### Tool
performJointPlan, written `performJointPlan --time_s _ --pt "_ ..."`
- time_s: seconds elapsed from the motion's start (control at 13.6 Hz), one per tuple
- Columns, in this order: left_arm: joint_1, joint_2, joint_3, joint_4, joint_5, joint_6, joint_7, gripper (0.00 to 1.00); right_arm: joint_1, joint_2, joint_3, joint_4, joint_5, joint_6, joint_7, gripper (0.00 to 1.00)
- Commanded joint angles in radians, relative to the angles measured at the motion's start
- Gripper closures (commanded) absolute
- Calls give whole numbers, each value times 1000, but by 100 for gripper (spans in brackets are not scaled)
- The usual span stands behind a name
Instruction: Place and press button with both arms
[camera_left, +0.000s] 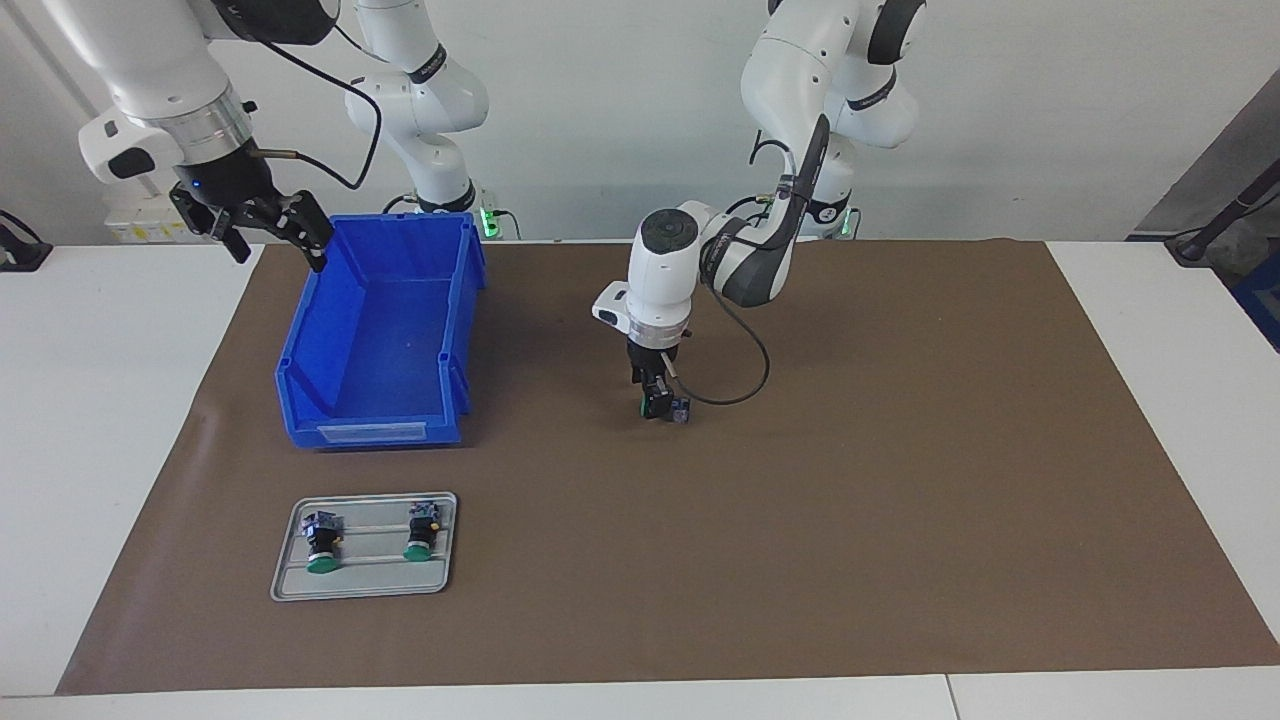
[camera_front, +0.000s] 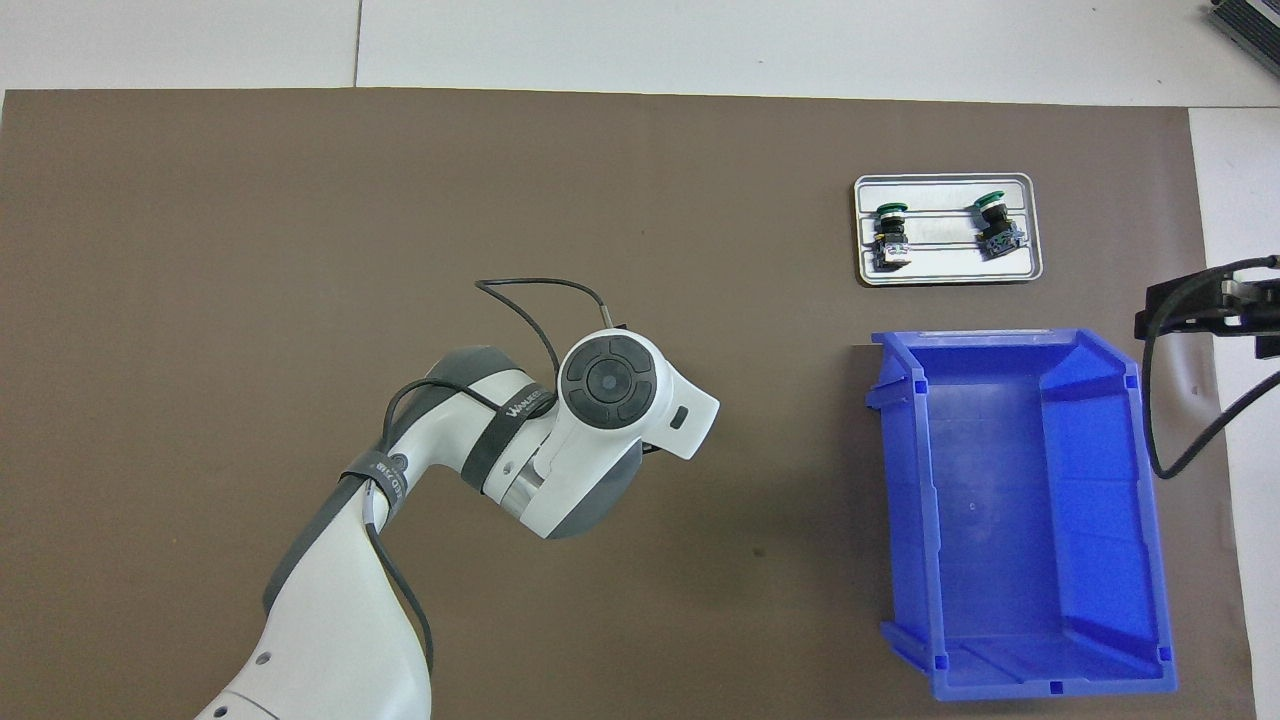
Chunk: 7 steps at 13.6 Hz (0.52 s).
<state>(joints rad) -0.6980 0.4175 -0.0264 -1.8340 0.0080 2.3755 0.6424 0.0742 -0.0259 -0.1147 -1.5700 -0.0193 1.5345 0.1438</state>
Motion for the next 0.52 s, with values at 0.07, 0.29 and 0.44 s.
performJointPlan --time_s 0.07,0.29,0.44 --pt "-3 17 6 -19 23 59 -23 25 -2 -17 6 -19 -10 12 4 0" --pt "0 17 6 -22 23 60 -24 32 -1 -17 7 -21 -2 16 7 0" --pt "2 17 8 -19 24 56 -23 66 -2 -19 7 -22 -1 18 13 0"
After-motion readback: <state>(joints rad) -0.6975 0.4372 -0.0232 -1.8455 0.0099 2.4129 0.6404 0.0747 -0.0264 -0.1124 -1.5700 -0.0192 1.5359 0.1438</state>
